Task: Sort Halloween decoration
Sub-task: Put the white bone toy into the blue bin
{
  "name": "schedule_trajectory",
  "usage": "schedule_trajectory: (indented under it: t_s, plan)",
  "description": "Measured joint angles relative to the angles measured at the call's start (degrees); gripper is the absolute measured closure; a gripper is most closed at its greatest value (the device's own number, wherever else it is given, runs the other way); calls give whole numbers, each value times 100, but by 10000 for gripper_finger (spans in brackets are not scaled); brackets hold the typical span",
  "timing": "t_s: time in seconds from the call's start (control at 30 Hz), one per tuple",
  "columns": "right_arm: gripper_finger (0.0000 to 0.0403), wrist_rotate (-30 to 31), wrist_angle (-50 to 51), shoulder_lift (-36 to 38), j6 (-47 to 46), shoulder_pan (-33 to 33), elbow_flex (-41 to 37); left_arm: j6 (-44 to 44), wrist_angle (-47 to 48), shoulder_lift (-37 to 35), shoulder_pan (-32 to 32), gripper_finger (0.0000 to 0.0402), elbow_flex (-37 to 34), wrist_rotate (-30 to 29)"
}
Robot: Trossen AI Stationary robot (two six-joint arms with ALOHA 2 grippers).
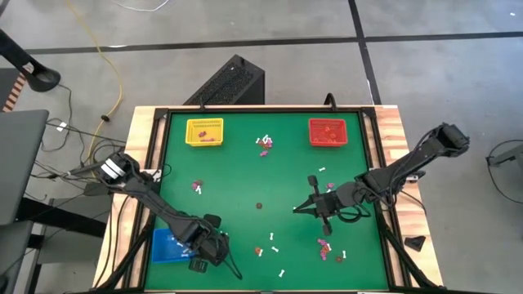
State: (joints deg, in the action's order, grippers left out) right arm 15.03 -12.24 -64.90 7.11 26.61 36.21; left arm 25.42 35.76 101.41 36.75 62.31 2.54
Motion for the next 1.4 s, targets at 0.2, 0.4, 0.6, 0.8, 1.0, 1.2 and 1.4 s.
schedule_trajectory:
  t_s: [0.2,0.4,0.6,0.8,1.0,1.2,1.4]
  plan:
    - [372,0,9,0,44,0,0,-158,-84,2,-4,284,-71,-21]
    - [371,0,18,0,44,0,0,-229,-85,2,-2,313,-71,-79]
    - [371,0,20,0,44,0,0,-333,-334,53,-4,332,-90,-156]
    - [371,0,30,-2,44,0,0,-419,-595,410,-10,335,-184,374]
    - [371,0,10,-2,44,0,0,-554,-368,445,-40,337,-196,353]
    - [371,0,-16,-2,44,0,0,-764,-245,208,-110,379,-230,106]
    - [371,0,-28,-2,44,0,0,-764,-120,-177,-297,399,-268,-90]
